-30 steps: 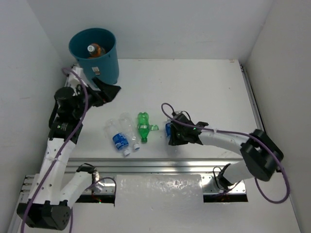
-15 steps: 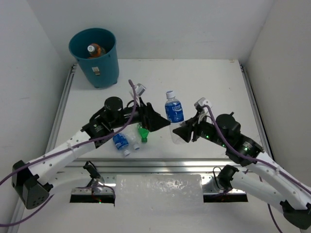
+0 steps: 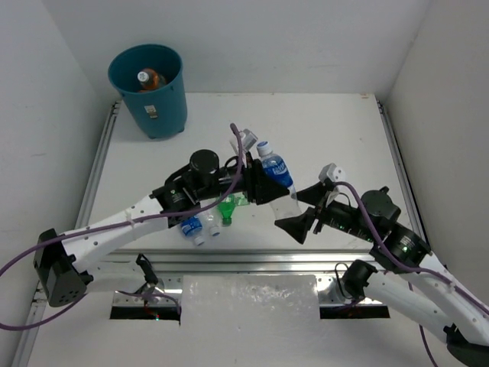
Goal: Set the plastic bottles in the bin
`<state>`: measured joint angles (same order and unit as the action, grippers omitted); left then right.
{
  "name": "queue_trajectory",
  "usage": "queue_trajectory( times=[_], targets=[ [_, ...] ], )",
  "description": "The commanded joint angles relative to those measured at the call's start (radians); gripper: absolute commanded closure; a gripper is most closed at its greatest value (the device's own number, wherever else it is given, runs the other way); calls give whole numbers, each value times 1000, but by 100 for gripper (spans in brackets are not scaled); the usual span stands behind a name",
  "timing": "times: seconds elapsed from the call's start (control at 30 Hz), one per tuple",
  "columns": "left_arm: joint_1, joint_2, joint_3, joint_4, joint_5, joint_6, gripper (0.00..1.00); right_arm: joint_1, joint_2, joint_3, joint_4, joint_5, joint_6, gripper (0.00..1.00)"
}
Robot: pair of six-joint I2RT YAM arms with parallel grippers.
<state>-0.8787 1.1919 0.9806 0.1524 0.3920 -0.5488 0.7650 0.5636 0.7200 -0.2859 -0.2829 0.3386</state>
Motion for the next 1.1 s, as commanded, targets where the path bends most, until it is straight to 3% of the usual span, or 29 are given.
queue_trajectory(
  times=[0.0, 0.03, 0.13, 0.3, 0.37, 0.47, 0.53, 0.6, 0.67, 0.73, 0.8, 0.97, 1.03, 1.07],
  targets=[
    [21, -17, 153, -170, -314, 49, 100, 11, -62, -8, -5, 141, -18, 1],
    [41, -14, 247, -247, -496, 59, 100, 10, -74, -8, -22, 239, -19, 1],
    [206, 33, 396, -428, -697, 85, 100, 11, -106, 7, -105, 321, -20, 1],
    [587, 265, 798, -663, -879, 112, 95, 11, -123, 25, -197, 370, 16, 1],
    [749, 343, 930, -668, -846, 110, 94, 11, -129, 21, -214, 357, 26, 1],
    [869, 605, 1142, -648, -756, 131, 88, 10, -131, 19, -242, 343, 34, 1],
    [901, 726, 1363, -669, -772, 167, 86, 11, -130, 22, -259, 334, 34, 1],
    [948, 869, 1479, -668, -797, 188, 81, 11, -129, 25, -266, 318, 30, 1],
    [987, 913, 1500, -569, -798, 216, 75, 11, -128, 29, -277, 314, 30, 1],
    [1007, 904, 1410, -489, -782, 255, 73, 10, -128, 30, -283, 301, 30, 1],
    [1009, 906, 1374, -407, -783, 295, 66, 10, -133, 32, -286, 297, 36, 1],
    [1011, 973, 1457, -433, -742, 343, 24, 11, -166, -7, -263, 286, 51, 1],
    [1011, 950, 1443, -421, -733, 345, 13, 10, -159, -14, -254, 286, 56, 1],
    [1011, 940, 1449, -425, -698, 345, 1, 11, -136, -14, -254, 286, 56, 1]
  ],
)
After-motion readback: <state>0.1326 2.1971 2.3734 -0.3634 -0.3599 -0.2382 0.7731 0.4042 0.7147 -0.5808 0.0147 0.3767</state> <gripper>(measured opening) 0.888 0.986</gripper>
